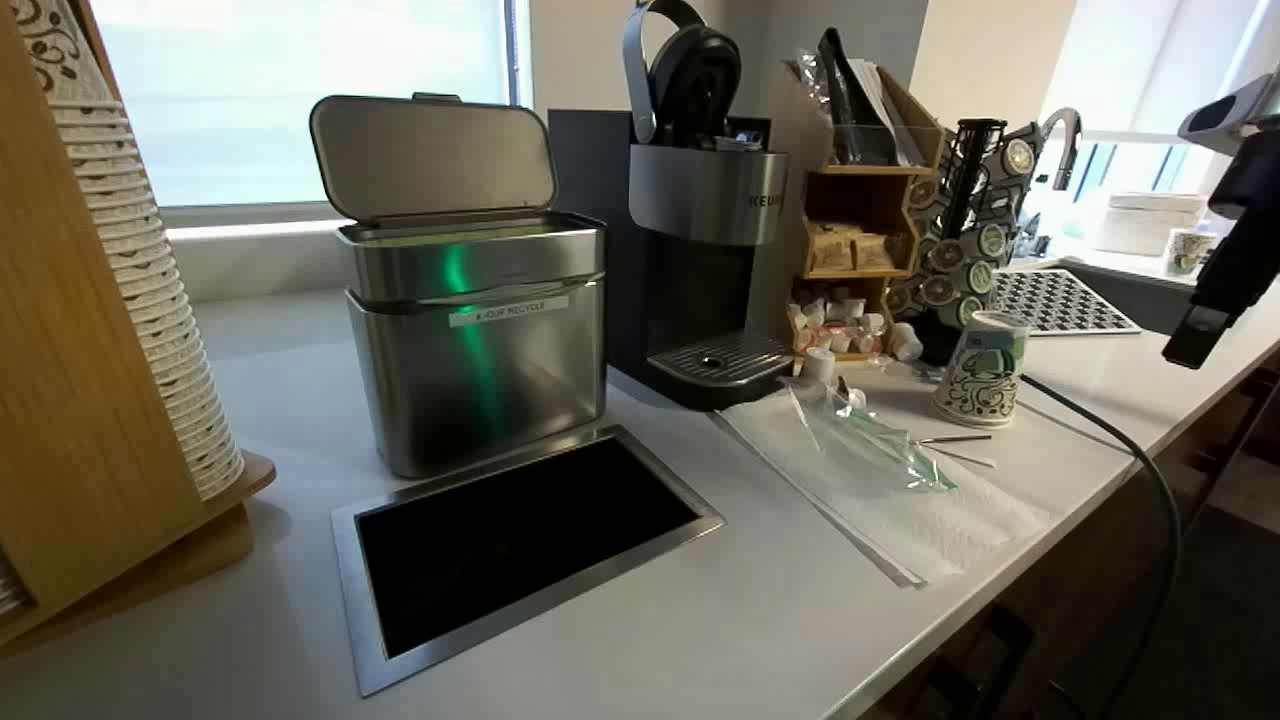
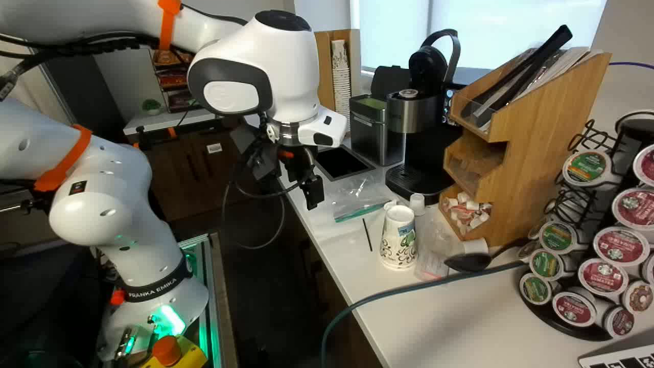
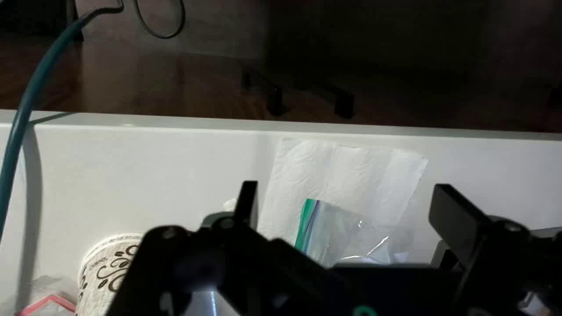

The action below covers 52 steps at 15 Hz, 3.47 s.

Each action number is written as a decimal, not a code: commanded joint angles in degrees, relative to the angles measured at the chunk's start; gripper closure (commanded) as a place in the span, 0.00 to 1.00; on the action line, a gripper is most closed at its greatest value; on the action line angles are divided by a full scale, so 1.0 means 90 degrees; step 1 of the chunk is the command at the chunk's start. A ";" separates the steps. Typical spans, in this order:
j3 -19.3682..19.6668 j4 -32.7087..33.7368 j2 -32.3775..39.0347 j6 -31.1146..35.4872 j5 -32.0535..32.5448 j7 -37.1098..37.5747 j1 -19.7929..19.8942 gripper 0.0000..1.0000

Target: Place the two stacked coffee cups upright then put one coffee pod inside the cups.

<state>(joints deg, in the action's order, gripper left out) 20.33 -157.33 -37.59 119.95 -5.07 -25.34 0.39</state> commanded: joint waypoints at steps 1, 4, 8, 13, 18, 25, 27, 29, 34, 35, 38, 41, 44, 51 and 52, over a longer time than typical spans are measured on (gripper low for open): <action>-0.0136 0.0011 0.0031 -0.0021 -0.0098 -0.0080 0.0139 0.00; -0.0136 0.0011 0.0031 -0.0021 -0.0098 -0.0080 0.0139 0.00; -0.0301 0.0015 0.0141 0.0889 0.0009 0.0147 0.0267 0.00; -0.0603 0.0004 0.0825 0.3436 0.0596 0.0406 0.0657 0.00; -0.1491 -0.0024 0.1804 0.5251 0.1918 0.1630 0.1856 0.00; -0.1026 0.0021 0.1839 0.5442 0.1462 0.1386 0.1367 0.00; -0.0899 0.0062 0.2066 0.5676 0.1214 0.1569 0.1312 0.00; -0.0673 0.0121 0.2221 0.5632 0.0824 0.1607 0.1065 0.00; -0.0327 0.0249 0.2470 0.5365 0.0071 0.1428 0.0567 0.00; -0.0300 0.0260 0.2522 0.5396 0.0000 0.1433 0.0519 0.00; -0.0333 0.0350 0.2703 0.5355 0.0027 0.1544 0.0593 0.00; -0.0349 0.0249 0.2617 0.5494 0.0134 0.1470 0.0618 0.00; -0.0513 0.0250 0.2762 0.5875 0.0298 0.1604 0.0778 0.00; -0.0153 0.0107 0.2846 0.6074 -0.0170 0.1402 0.0264 0.00; -0.0144 0.0112 0.2901 0.6097 -0.0133 0.1402 0.0273 0.00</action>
<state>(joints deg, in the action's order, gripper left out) 18.19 -155.63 -12.81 173.09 -4.97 -12.20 3.89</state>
